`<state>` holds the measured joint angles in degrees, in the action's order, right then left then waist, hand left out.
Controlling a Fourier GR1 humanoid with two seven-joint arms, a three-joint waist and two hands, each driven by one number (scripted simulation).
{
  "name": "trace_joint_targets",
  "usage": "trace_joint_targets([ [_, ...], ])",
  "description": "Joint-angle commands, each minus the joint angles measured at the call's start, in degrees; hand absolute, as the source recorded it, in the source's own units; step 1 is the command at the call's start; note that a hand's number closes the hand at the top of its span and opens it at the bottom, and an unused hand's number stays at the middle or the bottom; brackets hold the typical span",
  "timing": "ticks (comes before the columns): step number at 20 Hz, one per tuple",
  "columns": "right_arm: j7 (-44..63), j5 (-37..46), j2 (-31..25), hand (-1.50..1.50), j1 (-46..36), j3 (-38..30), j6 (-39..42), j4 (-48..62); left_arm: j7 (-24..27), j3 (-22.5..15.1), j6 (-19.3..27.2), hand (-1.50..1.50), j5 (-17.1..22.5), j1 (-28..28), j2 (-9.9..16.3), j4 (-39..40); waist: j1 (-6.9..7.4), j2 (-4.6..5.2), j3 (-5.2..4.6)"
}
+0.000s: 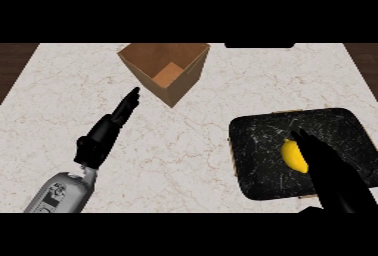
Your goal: Pick the lemon from the tray and place it in the cardboard box
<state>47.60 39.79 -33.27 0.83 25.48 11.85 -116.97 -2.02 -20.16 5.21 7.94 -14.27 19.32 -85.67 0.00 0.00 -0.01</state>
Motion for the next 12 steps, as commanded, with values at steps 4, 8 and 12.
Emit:
trace_joint_targets([
  [4, -4.67, 4.34, 3.65, -1.50, 2.23, -3.16, -0.32, 3.25, 2.20, 4.30, -3.84, 0.00, -2.78, 2.28, -1.35, 1.63, -0.19, -0.03, 0.01],
  [8, -8.21, 5.82, 5.12, -1.50, 0.02, -5.26, 0.88, 6.55, -4.71, 5.18, -4.40, 0.00, -3.22, -1.00, -4.11, -1.52, -0.16, -0.03, 0.01],
  [12, -10.25, 10.64, 9.47, -1.50, -1.28, -3.21, -0.95, 12.89, -4.48, 5.29, -6.16, 0.00, -5.29, -0.35, -5.17, -1.31, -0.03, -0.01, 0.01],
])
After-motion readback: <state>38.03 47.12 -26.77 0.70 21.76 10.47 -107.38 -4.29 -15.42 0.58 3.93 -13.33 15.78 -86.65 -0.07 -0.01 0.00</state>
